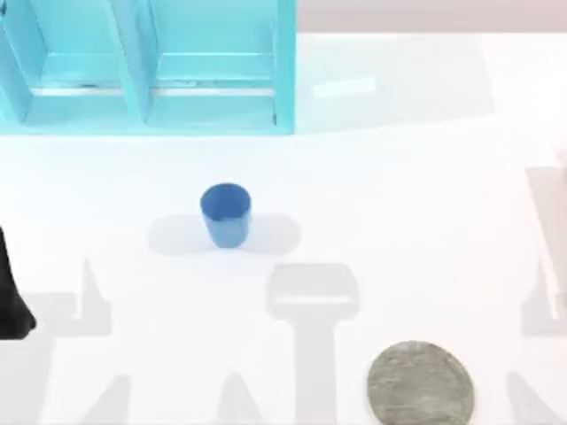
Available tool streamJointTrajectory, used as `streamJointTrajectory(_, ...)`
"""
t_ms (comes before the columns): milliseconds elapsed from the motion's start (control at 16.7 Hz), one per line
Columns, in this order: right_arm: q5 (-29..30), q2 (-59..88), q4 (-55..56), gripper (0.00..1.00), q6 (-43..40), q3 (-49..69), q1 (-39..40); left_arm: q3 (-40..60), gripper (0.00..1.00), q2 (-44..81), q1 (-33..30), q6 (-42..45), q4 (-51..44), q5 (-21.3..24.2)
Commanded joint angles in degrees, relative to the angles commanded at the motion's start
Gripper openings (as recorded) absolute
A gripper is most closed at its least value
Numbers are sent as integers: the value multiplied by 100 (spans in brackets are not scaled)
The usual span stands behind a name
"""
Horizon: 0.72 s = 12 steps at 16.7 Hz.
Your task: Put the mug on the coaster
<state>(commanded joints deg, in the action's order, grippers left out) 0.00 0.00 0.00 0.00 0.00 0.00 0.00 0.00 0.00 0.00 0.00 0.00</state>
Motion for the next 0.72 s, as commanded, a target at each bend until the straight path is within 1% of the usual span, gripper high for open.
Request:
streamJointTrajectory(180,0,0,0,100,0,0,0,37,100,52,-18,43,-36,4)
streamJointTrajectory(360,0,0,0,100,0,0,0,389,100,554,-170,430,-362,31)
streamJointTrajectory(540,0,0,0,100,0,0,0,1086,100,1604,-436,1126,-968,64)
streamJointTrajectory(720,0,0,0,100,0,0,0,2051,100,3115,-771,1994,-1771,92)
